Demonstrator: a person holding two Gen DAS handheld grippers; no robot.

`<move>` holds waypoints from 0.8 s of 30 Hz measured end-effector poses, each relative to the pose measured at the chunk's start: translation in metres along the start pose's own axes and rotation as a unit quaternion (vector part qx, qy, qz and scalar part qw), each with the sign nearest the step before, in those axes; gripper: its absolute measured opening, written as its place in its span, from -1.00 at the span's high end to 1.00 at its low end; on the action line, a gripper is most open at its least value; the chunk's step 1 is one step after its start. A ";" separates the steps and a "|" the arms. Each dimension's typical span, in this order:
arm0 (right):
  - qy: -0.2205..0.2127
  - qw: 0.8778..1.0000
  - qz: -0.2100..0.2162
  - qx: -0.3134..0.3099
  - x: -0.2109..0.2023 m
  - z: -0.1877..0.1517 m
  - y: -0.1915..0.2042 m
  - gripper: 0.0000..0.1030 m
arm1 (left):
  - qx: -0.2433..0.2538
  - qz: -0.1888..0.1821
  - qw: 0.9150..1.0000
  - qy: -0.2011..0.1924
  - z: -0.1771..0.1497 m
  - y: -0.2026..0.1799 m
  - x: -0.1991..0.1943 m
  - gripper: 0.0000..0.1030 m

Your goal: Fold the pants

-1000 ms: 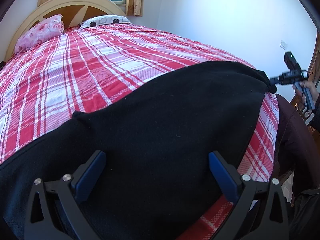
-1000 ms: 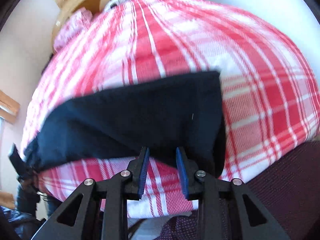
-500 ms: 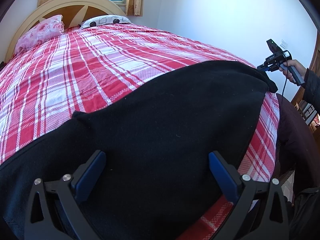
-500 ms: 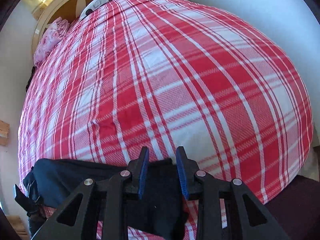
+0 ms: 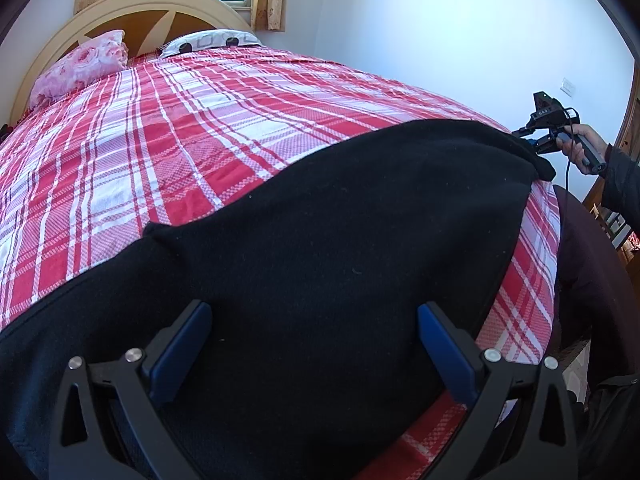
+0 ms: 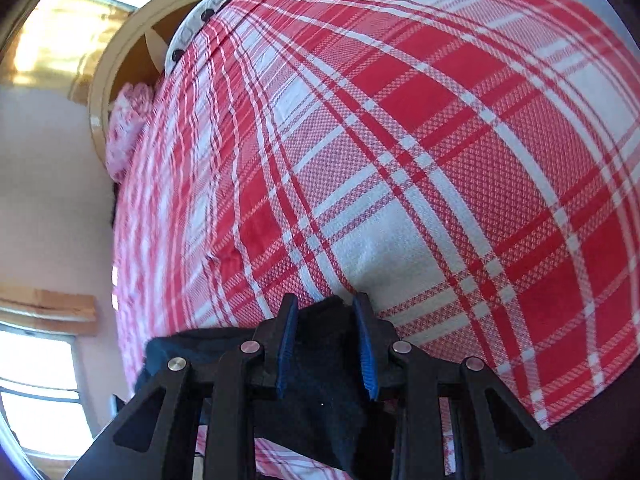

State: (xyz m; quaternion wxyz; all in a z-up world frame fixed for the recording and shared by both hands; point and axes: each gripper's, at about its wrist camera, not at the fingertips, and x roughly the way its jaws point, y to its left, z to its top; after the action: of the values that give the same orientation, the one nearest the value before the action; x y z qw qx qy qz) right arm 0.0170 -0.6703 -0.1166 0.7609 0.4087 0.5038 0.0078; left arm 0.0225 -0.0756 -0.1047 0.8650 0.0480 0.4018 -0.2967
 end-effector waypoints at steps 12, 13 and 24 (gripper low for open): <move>-0.162 0.984 0.008 -0.074 -0.061 -0.027 0.032 0.87 | 0.004 0.005 1.000 0.001 0.000 0.000 0.001 -1.00; -0.163 0.984 0.008 -0.074 -0.061 -0.025 0.032 0.88 | 0.004 0.005 1.000 0.002 0.000 0.000 0.001 -1.00; -0.173 0.980 -0.087 -0.050 -0.038 -0.013 0.004 -0.13 | 0.006 0.006 1.000 0.001 -0.001 0.000 0.000 -1.00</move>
State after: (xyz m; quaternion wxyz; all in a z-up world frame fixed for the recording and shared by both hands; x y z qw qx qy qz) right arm -0.0101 -0.6761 -0.0873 0.8540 0.3201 0.3967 -0.1038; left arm 0.0221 -0.0759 -0.1054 0.8661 0.0559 0.4006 -0.2939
